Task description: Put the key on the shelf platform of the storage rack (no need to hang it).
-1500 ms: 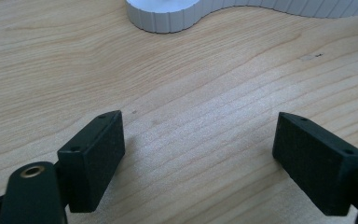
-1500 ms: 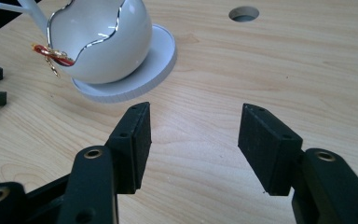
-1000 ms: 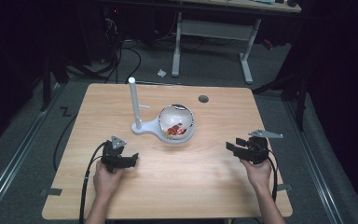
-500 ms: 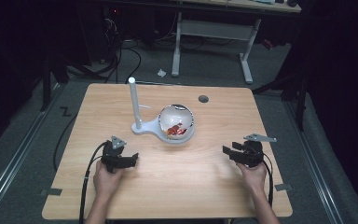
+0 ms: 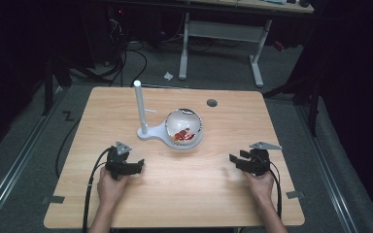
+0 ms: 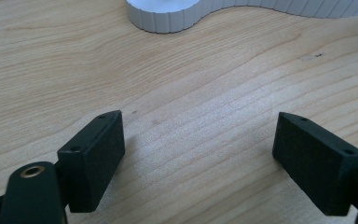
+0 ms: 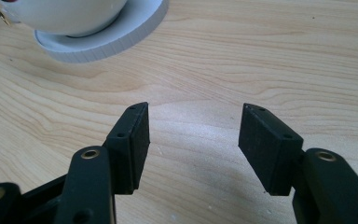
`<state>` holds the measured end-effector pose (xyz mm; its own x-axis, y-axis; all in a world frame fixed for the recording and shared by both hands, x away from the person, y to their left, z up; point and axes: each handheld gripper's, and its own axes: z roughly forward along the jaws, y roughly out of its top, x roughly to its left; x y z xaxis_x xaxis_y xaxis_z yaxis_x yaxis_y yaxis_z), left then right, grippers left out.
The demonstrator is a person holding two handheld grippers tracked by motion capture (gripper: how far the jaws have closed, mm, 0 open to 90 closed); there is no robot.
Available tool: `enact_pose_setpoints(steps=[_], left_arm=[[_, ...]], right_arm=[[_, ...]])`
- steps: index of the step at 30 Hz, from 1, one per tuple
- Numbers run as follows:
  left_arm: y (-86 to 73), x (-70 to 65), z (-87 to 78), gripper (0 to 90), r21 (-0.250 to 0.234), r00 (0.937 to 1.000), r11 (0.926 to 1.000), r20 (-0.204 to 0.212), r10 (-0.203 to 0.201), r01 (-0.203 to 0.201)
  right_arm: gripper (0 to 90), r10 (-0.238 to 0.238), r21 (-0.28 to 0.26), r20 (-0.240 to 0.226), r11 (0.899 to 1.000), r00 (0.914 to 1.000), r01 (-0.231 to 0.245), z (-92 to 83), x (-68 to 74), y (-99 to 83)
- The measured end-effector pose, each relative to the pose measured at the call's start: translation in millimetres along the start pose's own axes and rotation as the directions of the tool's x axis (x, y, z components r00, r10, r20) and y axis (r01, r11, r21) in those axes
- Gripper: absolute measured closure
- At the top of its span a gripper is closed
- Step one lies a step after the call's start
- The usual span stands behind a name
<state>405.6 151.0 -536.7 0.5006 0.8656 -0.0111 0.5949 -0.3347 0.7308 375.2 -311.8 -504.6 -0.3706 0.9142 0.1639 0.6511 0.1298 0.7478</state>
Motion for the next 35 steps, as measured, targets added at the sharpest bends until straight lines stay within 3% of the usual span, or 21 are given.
enact_pose_setpoints(steps=[16, 25, 30, 32, 35], left_arm=[[0.0, 0.0, 0.0, 17.1, 0.0, 1.0, 1.0, 0.0, 0.0, 0.0], [0.0, 0.0, 0.0, 17.1, 0.0, 1.0, 1.0, 0.0, 0.0, 0.0], [0.0, 0.0, 0.0, 17.1, 0.0, 1.0, 1.0, 0.0, 0.0, 0.0], [0.0, 0.0, 0.0, 17.1, 0.0, 1.0, 1.0, 0.0, 0.0, 0.0], [0.0, 0.0, 0.0, 17.1, 0.0, 1.0, 1.0, 0.0, 0.0, 0.0]], right_arm=[[42.8, -0.015, 0.016, 0.038, 1.0, 0.9992, 0.014, 10.2, 0.8, -8.5], [40.4, -0.038, 0.061, 0.052, 0.998, 0.9979, 0.035, 19.9, 6.6, -13.7], [40.3, -0.082, 0.038, 0.086, 0.996, 0.9929, 0.079, 21.9, 11.1, -17.7], [39.5, -0.142, 0.052, 0.126, 0.989, 0.9818, 0.137, 23.9, 17.6, -18.0], [38.6, -0.131, 0.054, 0.122, 0.991, 0.9838, 0.125, 24.0, 16.3, -17.6]])
